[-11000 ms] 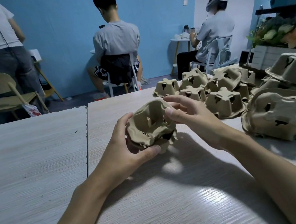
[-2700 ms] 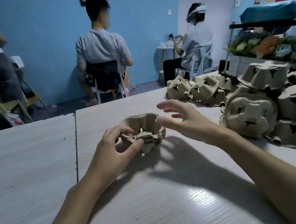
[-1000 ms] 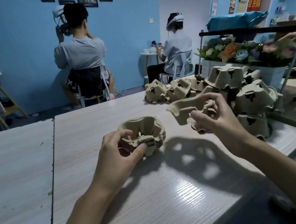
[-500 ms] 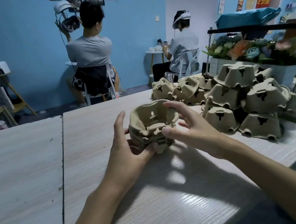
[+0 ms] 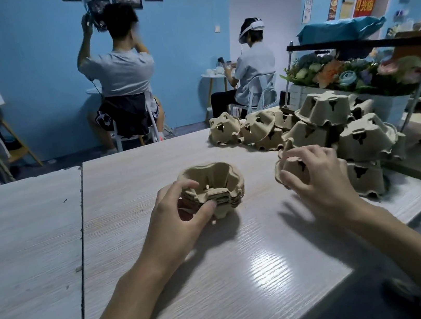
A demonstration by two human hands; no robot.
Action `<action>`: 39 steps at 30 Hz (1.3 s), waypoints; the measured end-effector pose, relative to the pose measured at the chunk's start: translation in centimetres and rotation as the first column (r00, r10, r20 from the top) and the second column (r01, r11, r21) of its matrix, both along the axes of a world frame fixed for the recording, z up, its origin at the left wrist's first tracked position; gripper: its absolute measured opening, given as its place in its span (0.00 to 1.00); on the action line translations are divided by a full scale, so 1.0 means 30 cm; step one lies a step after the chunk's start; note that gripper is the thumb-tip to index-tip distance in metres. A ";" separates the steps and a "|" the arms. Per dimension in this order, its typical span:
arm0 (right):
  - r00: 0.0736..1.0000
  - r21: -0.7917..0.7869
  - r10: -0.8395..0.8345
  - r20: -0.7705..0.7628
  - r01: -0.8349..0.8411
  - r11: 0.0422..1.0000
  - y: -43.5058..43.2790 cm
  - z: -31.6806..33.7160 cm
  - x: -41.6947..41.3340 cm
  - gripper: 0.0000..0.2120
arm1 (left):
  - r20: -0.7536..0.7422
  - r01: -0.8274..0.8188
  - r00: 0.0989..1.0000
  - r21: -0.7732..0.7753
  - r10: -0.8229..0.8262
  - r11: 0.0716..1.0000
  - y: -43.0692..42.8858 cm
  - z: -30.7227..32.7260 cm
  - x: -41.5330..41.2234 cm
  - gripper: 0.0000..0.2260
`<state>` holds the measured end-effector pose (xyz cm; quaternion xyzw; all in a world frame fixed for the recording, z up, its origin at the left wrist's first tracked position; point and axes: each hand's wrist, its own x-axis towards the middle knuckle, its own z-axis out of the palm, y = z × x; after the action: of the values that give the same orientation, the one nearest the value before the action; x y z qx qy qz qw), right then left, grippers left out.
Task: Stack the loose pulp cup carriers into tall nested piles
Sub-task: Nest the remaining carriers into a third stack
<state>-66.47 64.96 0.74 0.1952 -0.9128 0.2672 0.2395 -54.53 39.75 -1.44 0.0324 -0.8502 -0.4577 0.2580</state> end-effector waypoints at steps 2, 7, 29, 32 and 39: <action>0.997 0.071 -0.073 0.021 0.071 0.995 0.035 -0.013 -0.017 0.23 | 0.004 0.006 1.000 0.001 -0.006 1.000 -0.001 0.000 0.000 0.15; 0.993 0.119 -0.068 0.092 0.057 0.991 0.046 -0.033 -0.045 0.28 | -0.001 0.012 1.000 0.008 -0.012 1.000 0.001 0.001 0.001 0.14; 0.948 0.018 0.275 0.161 -0.281 0.960 -0.042 -0.010 -0.059 0.18 | -0.037 0.031 0.999 0.067 -0.029 0.997 -0.010 -0.013 -0.014 0.12; 0.932 -0.022 0.313 0.182 -0.315 0.949 -0.045 0.012 -0.060 0.18 | -0.041 0.028 0.999 0.072 -0.025 0.997 -0.011 -0.015 -0.014 0.12; 0.945 -0.457 0.317 0.076 -0.250 0.854 -0.038 0.001 -0.057 0.29 | -0.035 0.017 0.999 0.097 -0.014 0.995 -0.024 -0.030 -0.023 0.14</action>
<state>-68.17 63.82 0.77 0.2480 -0.8045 0.5132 0.1667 -55.21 39.03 -2.33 0.0306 -0.8226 -0.5011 0.2671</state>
